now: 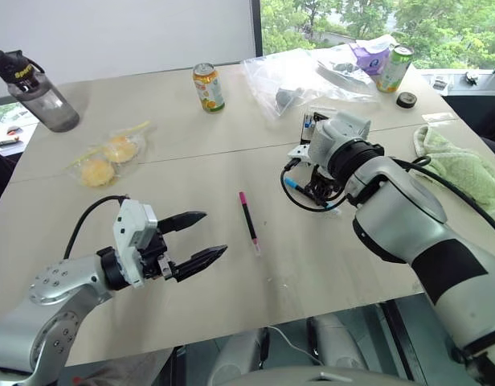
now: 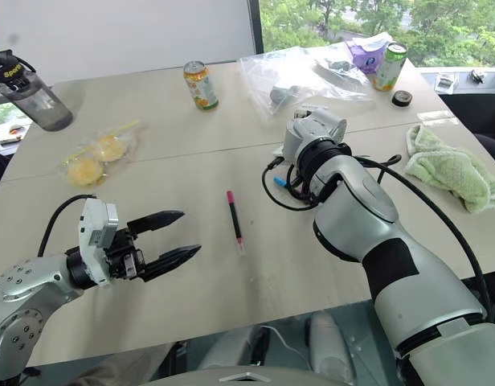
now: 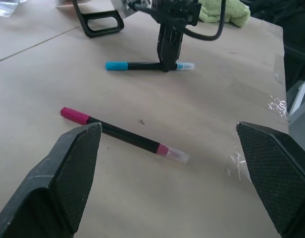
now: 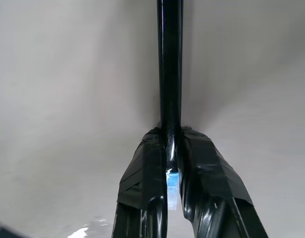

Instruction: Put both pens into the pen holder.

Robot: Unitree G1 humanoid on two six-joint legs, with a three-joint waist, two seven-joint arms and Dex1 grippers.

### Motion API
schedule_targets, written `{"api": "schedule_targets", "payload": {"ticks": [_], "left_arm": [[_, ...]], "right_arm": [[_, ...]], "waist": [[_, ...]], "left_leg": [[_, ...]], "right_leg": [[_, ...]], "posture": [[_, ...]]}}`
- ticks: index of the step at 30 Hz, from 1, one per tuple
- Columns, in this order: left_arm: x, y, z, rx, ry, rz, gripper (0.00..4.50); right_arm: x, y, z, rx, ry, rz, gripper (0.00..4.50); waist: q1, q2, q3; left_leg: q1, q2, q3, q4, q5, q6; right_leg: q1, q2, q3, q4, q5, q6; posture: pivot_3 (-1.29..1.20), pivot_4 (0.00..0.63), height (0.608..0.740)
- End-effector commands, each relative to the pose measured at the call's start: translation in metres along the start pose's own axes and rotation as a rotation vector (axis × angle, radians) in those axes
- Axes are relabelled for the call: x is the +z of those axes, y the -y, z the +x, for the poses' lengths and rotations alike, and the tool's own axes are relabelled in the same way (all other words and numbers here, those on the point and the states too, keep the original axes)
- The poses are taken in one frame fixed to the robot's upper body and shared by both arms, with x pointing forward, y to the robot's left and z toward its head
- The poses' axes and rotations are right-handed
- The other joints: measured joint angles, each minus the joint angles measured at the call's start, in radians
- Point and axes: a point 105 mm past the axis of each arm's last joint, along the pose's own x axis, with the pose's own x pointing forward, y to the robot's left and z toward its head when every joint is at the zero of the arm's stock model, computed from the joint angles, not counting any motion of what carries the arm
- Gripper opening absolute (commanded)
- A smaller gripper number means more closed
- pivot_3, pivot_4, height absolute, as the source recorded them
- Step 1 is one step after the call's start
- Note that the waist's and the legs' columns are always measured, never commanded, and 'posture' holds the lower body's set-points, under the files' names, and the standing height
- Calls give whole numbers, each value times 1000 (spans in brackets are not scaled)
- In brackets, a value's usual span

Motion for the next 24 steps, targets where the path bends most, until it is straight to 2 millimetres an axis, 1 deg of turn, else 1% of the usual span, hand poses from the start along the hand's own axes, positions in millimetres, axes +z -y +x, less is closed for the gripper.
{"api": "schedule_targets", "payload": {"ticks": [1, 3, 5, 7, 8, 11, 12, 14, 16, 17, 19, 21, 24], "left_arm": [[13, -7, -6, 23, 26, 57, 4500], [14, -9, -7, 31, 29, 62, 4500], [14, -8, -8, 31, 27, 61, 4500], [13, -8, -9, 32, 27, 59, 4500], [13, -7, -9, 33, 28, 58, 4500], [13, -8, -8, 33, 29, 58, 4500], [13, -8, -8, 33, 30, 58, 4500], [14, -9, -8, 34, 28, 61, 4500], [14, -11, -9, 37, 21, 67, 4500], [13, -12, -9, 37, 18, 69, 4500], [14, -14, -8, 36, 17, 73, 4500], [16, -16, -7, 31, 19, 79, 4500], [19, -19, -4, 25, 22, 92, 4500]], "right_arm": [[30, -12, -47, 70, 251, -94, 33], [40, -11, -66, 67, 416, -166, 33], [45, -13, -78, 73, 544, -229, 33], [46, -22, -92, 141, 656, -281, 33], [48, -27, -101, 169, 751, -324, 33], [50, -31, -120, 130, 1017, -505, 33], [49, -31, -124, 113, 1074, -552, 33], [50, -25, -129, 7, 1178, -599, 33], [53, -15, -131, -153, 1254, -630, 33], [54, -14, -132, -228, 1286, -679, 33], [54, -20, -134, -411, 1372, -873, 33], [55, -20, -134, -535, 1427, -968, 33], [57, -2, -131, -660, 1458, -938, 33]], "waist": [[2, 3, 2], [3, 3, 2], [3, 2, 1], [2, 2, 1], [1, 2, 1], [2, 1, 1], [3, 2, 1], [3, 1, 1], [2, 1, 1], [2, 1, 1], [2, 1, 1], [0, 1, 1], [-4, 1, 0]], "left_leg": [[-1, 0, 0, 1, 0, 0], [-1, 0, -1, 1, 0, 0], [-1, 0, -2, 1, 0, 0], [-1, 0, -2, 1, 0, 0], [-1, 0, -1, 0, 0, 0], [-1, 0, -1, 1, 0, 0], [-1, 0, -1, 1, 0, 0], [-1, 0, 0, 2, 0, 0], [-1, 0, 0, 3, 0, 0], [-1, 0, 1, 3, 0, 0], [0, 1, 1, 3, 0, 0], [0, 1, 2, 3, 0, 0], [1, 1, 4, 3, 0, 0]], "right_leg": [[0, 0, 0, 0, 0, 0], [0, 0, -2, 0, 0, 0], [0, 0, -3, 0, 0, 0], [0, -1, -4, -1, 0, 0], [0, -2, -4, -1, 0, 0], [0, -2, -4, 0, 0, 0], [0, -2, -4, 0, 0, 0], [0, -2, -4, 0, 0, 0], [0, -1, -4, 0, 1, 0], [0, -1, -3, 1, 1, 0], [0, -1, -3, 1, 1, -1], [0, 0, -3, 1, 1, -1], [0, 0, -2, 1, 1, -1]], "posture": [[0, 150, 739], [0, 150, 739], [0, 150, 739], [0, 150, 739], [0, 150, 739], [0, 150, 739], [0, 150, 739], [0, 150, 739], [0, 150, 739], [0, 150, 739], [0, 150, 739], [0, 150, 739], [0, 150, 739]]}}
